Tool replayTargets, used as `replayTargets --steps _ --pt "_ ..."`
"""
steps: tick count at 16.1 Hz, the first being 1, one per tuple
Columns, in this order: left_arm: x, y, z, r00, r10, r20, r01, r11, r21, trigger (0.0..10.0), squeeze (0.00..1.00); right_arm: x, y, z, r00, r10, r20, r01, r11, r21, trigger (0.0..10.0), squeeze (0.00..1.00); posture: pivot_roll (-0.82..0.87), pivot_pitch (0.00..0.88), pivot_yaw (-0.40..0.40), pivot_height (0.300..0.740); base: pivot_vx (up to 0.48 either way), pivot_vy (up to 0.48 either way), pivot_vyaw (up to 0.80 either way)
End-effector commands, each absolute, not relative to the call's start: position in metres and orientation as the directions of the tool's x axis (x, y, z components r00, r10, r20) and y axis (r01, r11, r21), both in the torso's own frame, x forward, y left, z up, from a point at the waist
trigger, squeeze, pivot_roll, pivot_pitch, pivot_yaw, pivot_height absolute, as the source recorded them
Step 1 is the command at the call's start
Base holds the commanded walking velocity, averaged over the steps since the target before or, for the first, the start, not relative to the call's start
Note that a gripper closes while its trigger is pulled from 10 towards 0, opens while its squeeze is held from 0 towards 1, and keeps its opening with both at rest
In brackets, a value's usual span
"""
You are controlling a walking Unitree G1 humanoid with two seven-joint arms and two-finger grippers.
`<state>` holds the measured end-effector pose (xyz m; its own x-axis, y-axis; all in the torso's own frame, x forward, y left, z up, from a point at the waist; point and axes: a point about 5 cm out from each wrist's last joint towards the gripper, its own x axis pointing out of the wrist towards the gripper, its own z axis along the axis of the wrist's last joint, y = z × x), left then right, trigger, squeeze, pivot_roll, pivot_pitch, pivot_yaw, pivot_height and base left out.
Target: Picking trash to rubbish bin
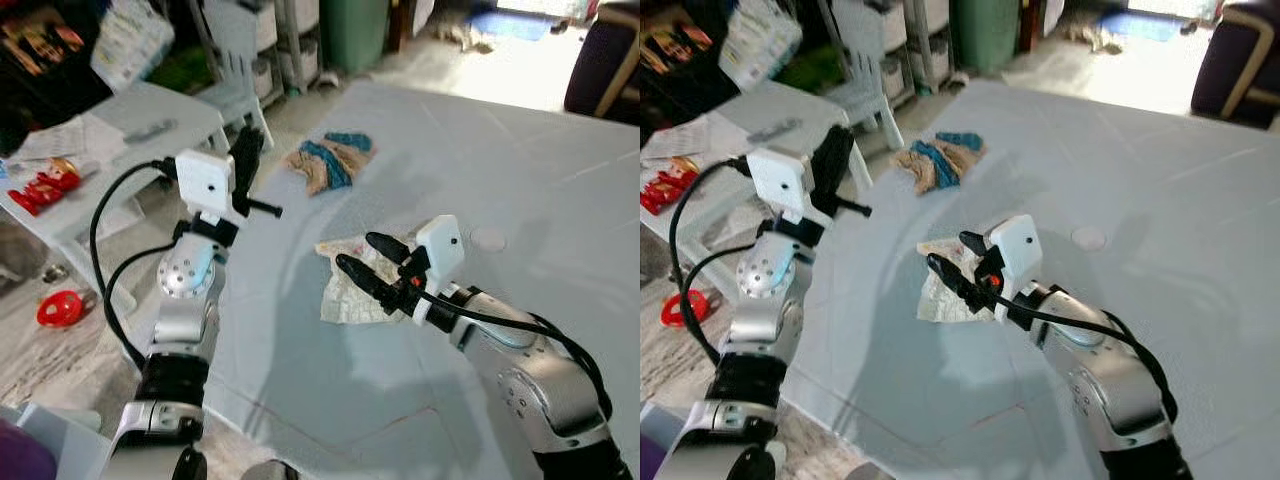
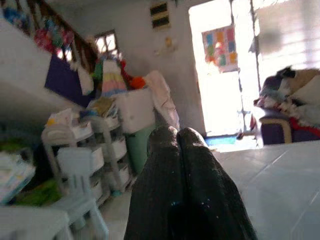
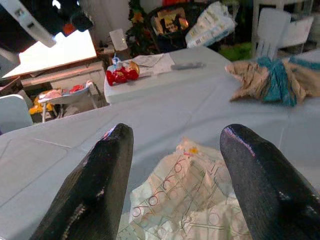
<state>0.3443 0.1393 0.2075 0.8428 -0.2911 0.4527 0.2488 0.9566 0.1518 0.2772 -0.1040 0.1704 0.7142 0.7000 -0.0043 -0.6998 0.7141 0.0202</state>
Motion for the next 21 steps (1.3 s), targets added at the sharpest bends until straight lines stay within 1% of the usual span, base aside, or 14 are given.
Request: replayTargets --steps 1,3,7,10,12,16,18,19,21 --pt "0.345 0.143 0.21 0.856 -0.271 0.44 0.226 0.962 0.153 10.0 1.0 0.278 -0.099 0.173 0.699 0.715 0.011 -0.715 0.699 0.011 10.0 0.0 -0.06 0.048 0.082 0.74 0.0 0.0 0.0" --pt "0.354 0.14 0.213 0.861 -0.267 0.433 0.245 0.964 0.106 10.0 1.0 0.279 -0.103 0.171 0.71 0.704 0.011 -0.704 0.71 0.005 10.0 0.0 -0.08 0.057 0.084 0.74 0.0 0.0 0.0" --pt "0.366 0.137 0.222 0.87 -0.255 0.421 0.239 0.967 0.092 10.0 1.0 0.273 -0.107 0.17 0.727 0.686 0.01 -0.686 0.727 -0.006 10.0 0.0 -0.11 0.078 0.084 0.74 0.0 0.0 0.0" --pt "0.369 0.137 0.22 0.877 -0.248 0.411 0.237 0.968 0.078 10.0 1.0 0.271 -0.109 0.17 0.727 0.686 0.002 -0.686 0.727 -0.017 10.0 0.0 -0.11 0.084 0.076 0.74 0.0 0.0 0.0" --pt "0.373 0.14 0.212 0.893 -0.242 0.38 0.236 0.97 0.062 10.0 1.0 0.269 -0.11 0.171 0.731 0.682 0.001 -0.682 0.731 -0.019 10.0 0.0 -0.14 0.099 0.071 0.74 0.0 0.0 0.0" --pt "0.385 0.133 0.2 0.91 -0.278 0.307 0.273 0.96 0.062 10.0 1.0 0.237 -0.11 0.165 0.649 0.758 -0.069 -0.757 0.652 0.042 10.0 0.0 -0.2 0.151 0.06 0.74 0.0 0.0 0.0" --pt "0.394 0.115 0.198 0.91 -0.328 0.253 0.324 0.944 0.057 10.0 1.0 0.203 -0.116 0.16 0.575 0.803 -0.155 -0.799 0.593 0.106 10.0 0.0 -0.27 0.207 0.044 0.74 0.0 0.0 0.0" --pt "0.395 0.112 0.198 0.909 -0.333 0.248 0.33 0.942 0.056 10.0 1.0 0.2 -0.117 0.16 0.568 0.807 -0.163 -0.802 0.587 0.113 10.0 0.0 -0.28 0.212 0.043 0.74 0.0 0.0 0.0" --pt "0.4 0.096 0.2 0.906 -0.364 0.216 0.361 0.931 0.052 10.0 1.0 0.176 -0.121 0.161 0.534 0.819 -0.208 -0.807 0.567 0.163 10.0 0.0 -0.33 0.258 0.031 0.74 0.0 0.0 0.0"
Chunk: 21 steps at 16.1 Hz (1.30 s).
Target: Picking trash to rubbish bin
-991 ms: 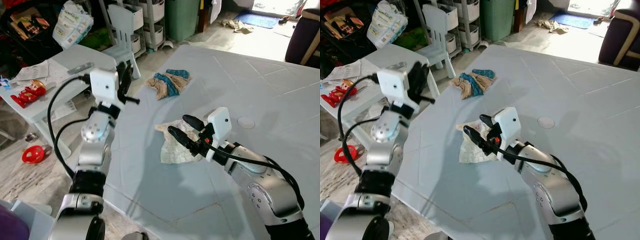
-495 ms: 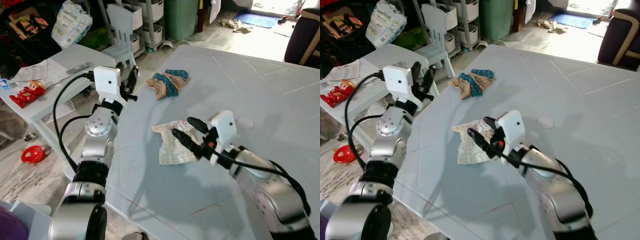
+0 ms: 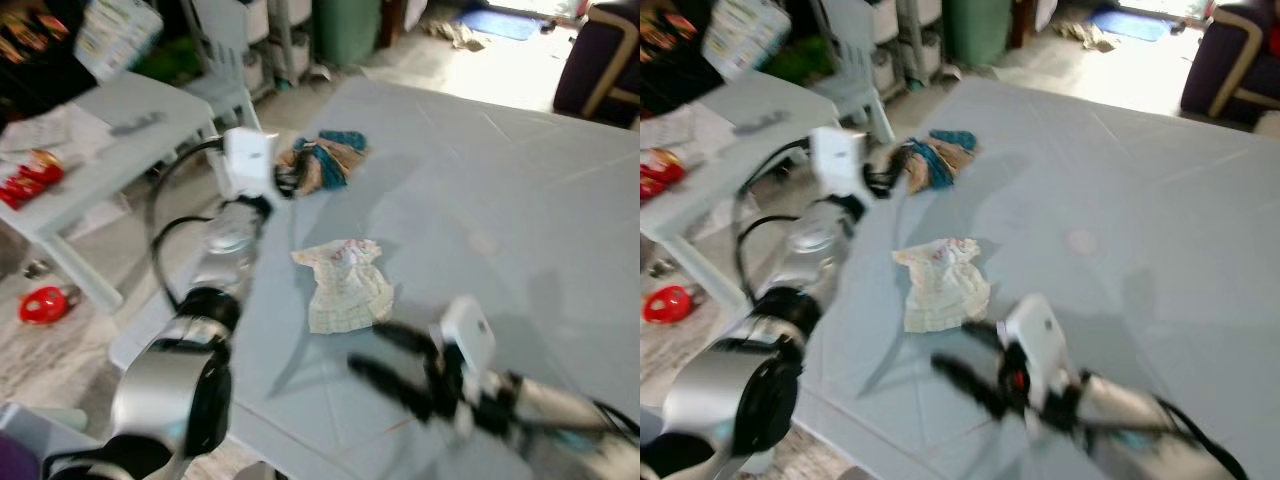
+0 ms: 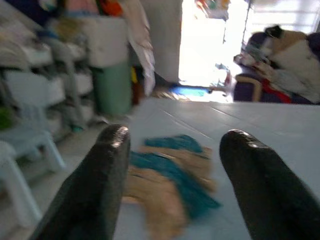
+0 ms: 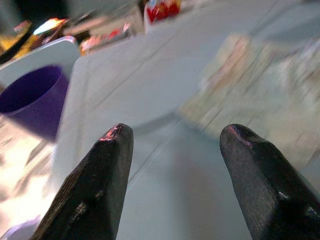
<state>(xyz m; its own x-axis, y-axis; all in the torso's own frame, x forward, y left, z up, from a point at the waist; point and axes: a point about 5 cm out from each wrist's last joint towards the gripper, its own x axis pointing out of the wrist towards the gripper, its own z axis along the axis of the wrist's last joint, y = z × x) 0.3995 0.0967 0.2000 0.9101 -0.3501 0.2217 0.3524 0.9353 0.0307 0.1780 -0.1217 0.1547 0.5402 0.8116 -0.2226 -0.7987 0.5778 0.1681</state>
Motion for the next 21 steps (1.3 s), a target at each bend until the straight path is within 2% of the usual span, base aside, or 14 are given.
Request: replayTargets --steps 1,3,5,9,13,14,15,21 --pt "0.401 0.094 0.2 0.909 -0.364 0.204 0.361 0.931 0.052 10.0 1.0 0.173 -0.122 0.161 0.536 0.816 -0.214 -0.803 0.572 0.169 10.0 0.0 -0.34 0.267 0.029 0.74 0.0 0.0 0.0" --pt "0.402 0.085 0.2 0.907 -0.383 0.175 0.377 0.924 0.072 10.0 1.0 0.16 -0.124 0.165 0.534 0.813 -0.234 -0.793 0.577 0.194 10.0 0.0 -0.39 0.307 0.021 0.74 0.0 0.0 0.0" --pt "0.404 0.083 0.197 0.928 -0.348 0.132 0.336 0.936 0.105 10.0 1.0 0.149 -0.126 0.167 0.523 0.815 -0.252 -0.789 0.574 0.219 10.0 0.0 -0.41 0.333 0.011 0.74 0.0 0.0 0.0" --pt "0.407 0.099 0.186 0.974 -0.221 0.041 0.214 0.968 0.134 10.0 1.0 0.137 -0.127 0.168 0.501 0.819 -0.278 -0.782 0.566 0.259 10.0 0.0 -0.43 0.355 -0.013 0.74 0.0 0.0 0.0" --pt "0.409 0.112 0.18 0.989 -0.147 -0.018 0.148 0.978 0.143 10.0 1.0 0.133 -0.129 0.172 0.498 0.816 -0.295 -0.774 0.571 0.273 10.0 0.0 -0.45 0.36 -0.023 0.74 0.0 0.0 0.0" --pt "0.409 0.114 0.179 0.99 -0.139 -0.034 0.142 0.977 0.161 10.0 0.0 0.133 -0.129 0.172 0.499 0.814 -0.298 -0.772 0.574 0.275 10.0 0.0 -0.45 0.363 -0.024 0.74 0.0 0.0 0.0" --pt "0.409 0.115 0.178 0.99 -0.136 -0.042 0.141 0.976 0.163 0.0 0.0 0.133 -0.129 0.172 0.5 0.813 -0.298 -0.771 0.575 0.275 10.0 0.0 -0.45 0.363 -0.024 0.74 0.0 0.0 0.0" --pt "0.409 0.115 0.178 0.985 -0.167 -0.047 0.173 0.971 0.167 0.0 0.0 0.134 -0.129 0.173 0.507 0.806 -0.305 -0.761 0.585 0.281 10.0 0.0 -0.46 0.367 -0.026 0.74 0.0 0.0 0.0"
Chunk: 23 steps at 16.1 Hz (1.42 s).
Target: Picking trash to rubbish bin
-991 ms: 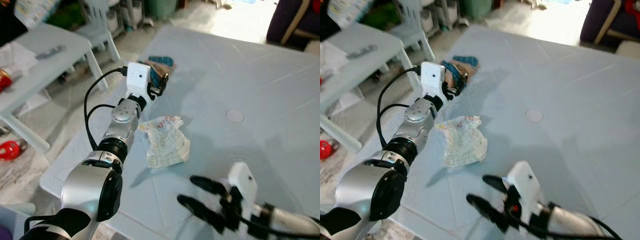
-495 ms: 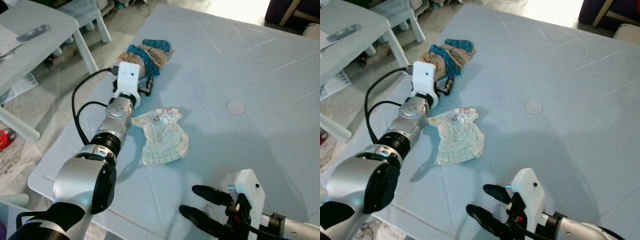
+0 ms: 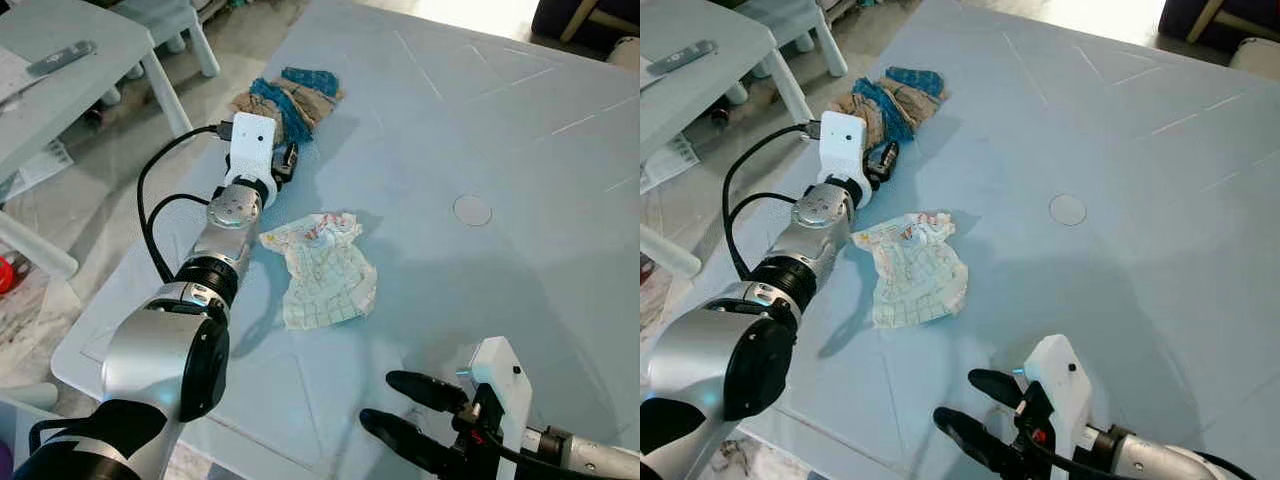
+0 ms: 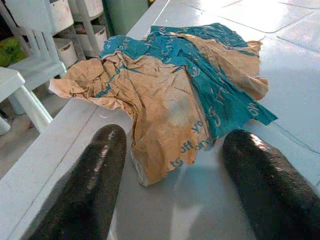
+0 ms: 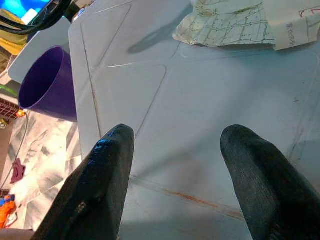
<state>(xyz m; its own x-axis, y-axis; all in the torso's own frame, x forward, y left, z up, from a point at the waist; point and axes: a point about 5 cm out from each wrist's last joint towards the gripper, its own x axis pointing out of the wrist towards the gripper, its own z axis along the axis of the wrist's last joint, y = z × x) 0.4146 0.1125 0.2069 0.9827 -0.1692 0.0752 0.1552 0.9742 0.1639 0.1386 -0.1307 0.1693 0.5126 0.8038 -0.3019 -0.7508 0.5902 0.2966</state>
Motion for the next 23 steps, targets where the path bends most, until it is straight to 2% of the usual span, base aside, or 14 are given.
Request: replayTargets --steps 1,14,23 --pt "0.409 0.115 0.179 0.985 -0.169 -0.043 0.174 0.971 0.165 0.0 0.0 0.134 -0.129 0.173 0.508 0.805 -0.306 -0.76 0.586 0.281 10.0 0.0 -0.46 0.367 -0.026 0.74 0.0 0.0 0.0" --pt "0.41 0.11 0.183 0.978 -0.208 -0.02 0.209 0.962 0.176 0.0 0.0 0.137 -0.127 0.173 0.513 0.802 -0.306 -0.756 0.591 0.281 10.0 0.0 -0.45 0.373 -0.025 0.74 0.0 0.0 0.0" --pt "0.409 0.097 0.194 0.966 -0.246 0.076 0.234 0.962 0.139 0.0 0.0 0.146 -0.125 0.171 0.521 0.8 -0.298 -0.757 0.594 0.27 10.0 0.0 -0.42 0.348 -0.01 0.74 0.0 0.0 0.0"
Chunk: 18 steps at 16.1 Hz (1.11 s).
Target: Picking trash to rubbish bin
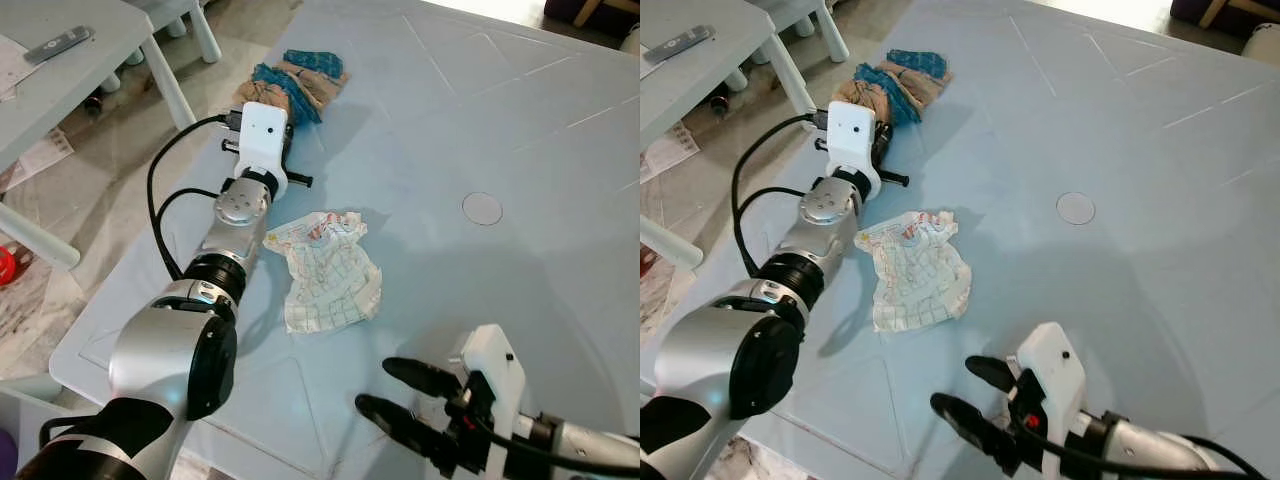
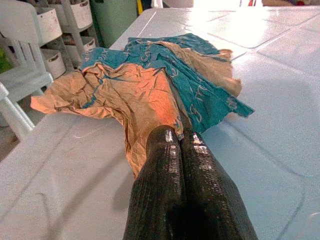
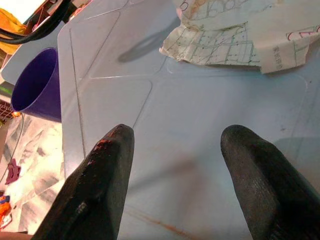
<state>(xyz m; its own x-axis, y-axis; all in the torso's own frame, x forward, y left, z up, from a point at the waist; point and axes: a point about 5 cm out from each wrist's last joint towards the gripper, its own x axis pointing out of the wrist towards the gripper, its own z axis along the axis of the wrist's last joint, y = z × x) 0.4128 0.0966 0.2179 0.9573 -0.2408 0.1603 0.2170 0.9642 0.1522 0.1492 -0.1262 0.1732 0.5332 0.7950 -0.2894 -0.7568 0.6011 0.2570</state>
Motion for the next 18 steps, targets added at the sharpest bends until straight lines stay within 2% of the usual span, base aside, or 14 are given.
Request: replayTargets --steps 1,8,13,15,18 --pt "0.408 0.094 0.196 0.962 -0.254 0.102 0.242 0.963 0.12 0.0 0.0 0.148 -0.125 0.171 0.523 0.8 -0.294 -0.759 0.594 0.266 10.0 0.0 -0.41 0.337 -0.006 0.74 0.0 0.0 0.0" --pt "0.402 0.083 0.214 0.91 -0.289 0.298 0.291 0.956 0.041 0.0 0.0 0.167 -0.12 0.167 0.522 0.81 -0.267 -0.778 0.58 0.24 10.0 0.0 -0.34 0.267 0.017 0.74 0.0 0.0 0.0" --pt "0.391 0.097 0.22 0.855 -0.252 0.453 0.268 0.963 0.03 0.0 0.0 0.188 -0.114 0.164 0.521 0.821 -0.234 -0.798 0.566 0.209 10.0 0.0 -0.27 0.199 0.041 0.74 0.0 0.0 0.0" --pt "0.383 0.106 0.22 0.825 -0.257 0.503 0.249 0.965 0.085 0.0 0.0 0.201 -0.113 0.161 0.548 0.807 -0.218 -0.792 0.585 0.174 10.0 0.0 -0.23 0.17 0.051 0.74 0.0 0.0 0.0" --pt "0.355 0.131 0.215 0.802 -0.237 0.548 0.17 0.971 0.169 0.0 0.0 0.228 -0.116 0.159 0.651 0.741 -0.165 -0.74 0.668 0.084 10.0 0.0 -0.16 0.138 0.061 0.74 0.0 0.0 0.0"
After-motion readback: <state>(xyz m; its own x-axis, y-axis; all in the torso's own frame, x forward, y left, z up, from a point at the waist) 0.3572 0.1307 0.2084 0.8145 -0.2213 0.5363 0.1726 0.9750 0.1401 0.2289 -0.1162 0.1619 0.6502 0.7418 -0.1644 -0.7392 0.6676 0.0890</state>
